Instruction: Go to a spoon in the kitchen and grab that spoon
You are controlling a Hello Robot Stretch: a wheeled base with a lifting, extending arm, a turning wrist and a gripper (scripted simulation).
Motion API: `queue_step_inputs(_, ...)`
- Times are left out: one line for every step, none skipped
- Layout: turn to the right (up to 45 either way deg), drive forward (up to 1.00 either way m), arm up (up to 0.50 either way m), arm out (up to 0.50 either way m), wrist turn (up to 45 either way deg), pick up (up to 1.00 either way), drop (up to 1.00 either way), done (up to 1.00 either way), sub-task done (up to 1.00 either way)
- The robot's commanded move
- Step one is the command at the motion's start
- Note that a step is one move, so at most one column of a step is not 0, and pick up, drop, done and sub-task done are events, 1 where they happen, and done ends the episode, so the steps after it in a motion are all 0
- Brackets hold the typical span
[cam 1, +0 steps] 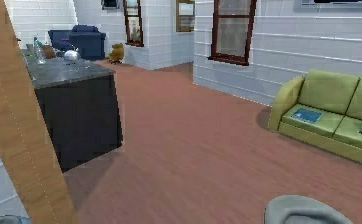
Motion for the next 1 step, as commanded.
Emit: queue_step_inputs(45.0,0.00,0.00,0.00,0.0,0.00,0.00,0.00,0.00)
